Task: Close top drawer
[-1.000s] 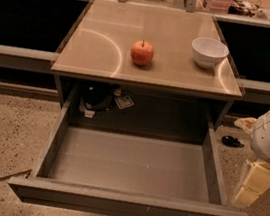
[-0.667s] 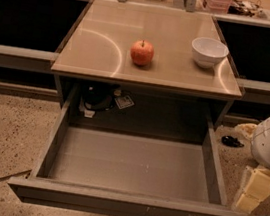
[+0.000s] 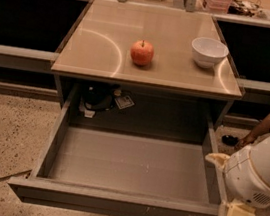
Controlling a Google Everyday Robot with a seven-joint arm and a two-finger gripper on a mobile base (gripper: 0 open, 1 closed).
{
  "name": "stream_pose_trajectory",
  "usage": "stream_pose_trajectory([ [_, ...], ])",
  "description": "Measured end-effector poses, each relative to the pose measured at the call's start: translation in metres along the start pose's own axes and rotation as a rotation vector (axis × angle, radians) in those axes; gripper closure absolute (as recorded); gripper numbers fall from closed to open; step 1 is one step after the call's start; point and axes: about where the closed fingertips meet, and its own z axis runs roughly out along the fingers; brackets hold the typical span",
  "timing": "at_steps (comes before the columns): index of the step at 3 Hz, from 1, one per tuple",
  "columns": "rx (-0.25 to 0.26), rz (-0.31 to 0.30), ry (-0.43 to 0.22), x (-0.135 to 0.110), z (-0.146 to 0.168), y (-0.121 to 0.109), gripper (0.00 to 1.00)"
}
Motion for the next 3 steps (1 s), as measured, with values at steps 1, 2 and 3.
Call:
stream_pose_trajectory([
  [1, -0.09, -0.069, -0.083, -0.035, 0.016, 0.031, 0.0],
  [2, -0.14, -0.127, -0.118, -0.064, 0.027, 0.042, 0.0],
  [3, -0.14, -0.127, -0.116, -0.063, 0.027, 0.042, 0.0],
])
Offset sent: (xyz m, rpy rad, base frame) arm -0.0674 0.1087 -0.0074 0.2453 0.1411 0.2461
